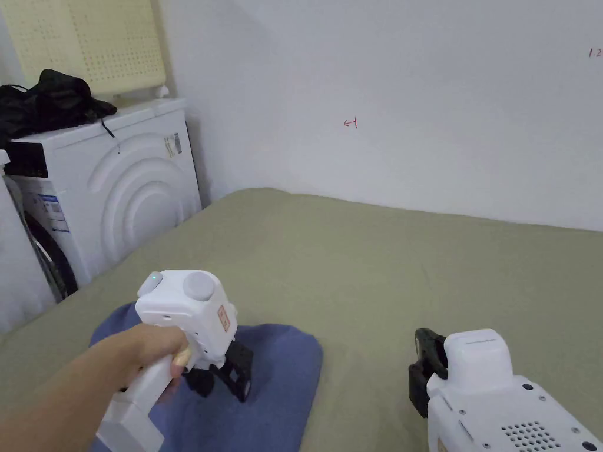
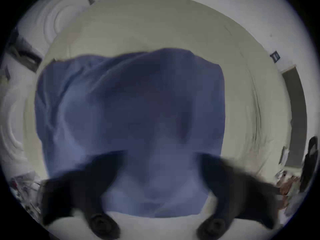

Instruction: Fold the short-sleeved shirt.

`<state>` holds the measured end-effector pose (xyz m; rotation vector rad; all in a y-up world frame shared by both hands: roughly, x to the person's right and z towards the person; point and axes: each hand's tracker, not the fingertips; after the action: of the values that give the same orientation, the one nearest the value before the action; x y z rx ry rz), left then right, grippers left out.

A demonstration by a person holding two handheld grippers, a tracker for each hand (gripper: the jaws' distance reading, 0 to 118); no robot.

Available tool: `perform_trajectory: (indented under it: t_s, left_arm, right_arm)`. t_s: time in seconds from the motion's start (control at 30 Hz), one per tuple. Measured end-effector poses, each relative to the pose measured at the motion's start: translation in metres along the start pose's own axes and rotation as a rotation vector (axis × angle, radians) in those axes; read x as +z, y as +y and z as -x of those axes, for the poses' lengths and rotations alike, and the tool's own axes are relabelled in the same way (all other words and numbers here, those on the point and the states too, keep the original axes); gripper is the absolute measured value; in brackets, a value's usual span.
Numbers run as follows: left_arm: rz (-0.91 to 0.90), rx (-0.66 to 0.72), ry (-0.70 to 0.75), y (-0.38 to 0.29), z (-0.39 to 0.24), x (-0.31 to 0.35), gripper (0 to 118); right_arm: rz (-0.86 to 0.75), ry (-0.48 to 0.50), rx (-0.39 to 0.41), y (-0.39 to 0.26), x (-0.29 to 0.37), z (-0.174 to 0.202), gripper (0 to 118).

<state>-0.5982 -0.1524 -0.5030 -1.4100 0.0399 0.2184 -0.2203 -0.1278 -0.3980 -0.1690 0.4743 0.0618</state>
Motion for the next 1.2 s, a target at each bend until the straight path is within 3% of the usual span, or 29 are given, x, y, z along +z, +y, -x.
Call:
perform_trajectory:
  t_s: [0.03,0.1,0.17,0.23,0.3,0.33,0.53,0.6,0.7,0.77,0.93,1.0,1.2]
  left_arm:
    - [0.046,0.052,-0.039,0.000,0.001,-0.008,118]
    - [0.028,0.101,-0.120,-0.007,0.006,-0.007,109]
    - [0.045,0.108,-0.094,-0.004,0.009,-0.032,106]
    - [0.058,0.104,-0.057,-0.009,0.007,-0.042,90]
    - [-0.029,0.069,0.075,-0.016,0.000,-0.045,43]
    - [-0.056,0.054,0.068,-0.016,-0.001,-0.039,0]
    - [-0.163,0.091,-0.017,-0.021,-0.005,0.026,0]
    - [-0.232,0.027,0.021,-0.017,-0.015,0.051,0]
    - [-0.337,-0.035,-0.068,-0.018,-0.049,0.095,0]
    - [-0.379,-0.071,-0.130,-0.020,-0.087,0.118,0]
    - [-0.386,-0.330,-0.213,-0.021,-0.219,0.161,0]
    - [-0.386,-0.420,-0.231,-0.019,-0.269,0.161,0]
    - [-0.351,-0.658,-0.459,-0.041,-0.434,0.147,0]
  right_arm:
    - [0.007,0.004,-0.003,-0.003,-0.002,-0.001,0]
    - [0.019,0.015,-0.006,-0.008,-0.004,-0.004,0]
    - [0.029,0.028,-0.015,-0.012,-0.004,-0.007,0]
    - [0.033,0.026,-0.013,-0.015,-0.002,-0.009,0]
    - [0.045,0.026,-0.002,-0.017,0.002,-0.012,0]
    - [0.050,0.027,0.004,-0.018,0.003,-0.014,0]
    - [0.060,-0.018,0.009,-0.019,0.020,-0.036,0]
    - [0.062,-0.034,0.003,-0.016,0.030,-0.050,0]
    - [0.051,-0.099,0.012,-0.007,0.051,-0.081,0]
    - [0.042,-0.157,0.019,-0.002,0.069,-0.104,0]
    - [0.043,-0.313,0.020,0.010,0.129,-0.177,0]
    - [0.043,-0.386,0.040,0.013,0.154,-0.205,0]
    - [0.054,-0.599,-0.009,0.014,0.232,-0.289,0]
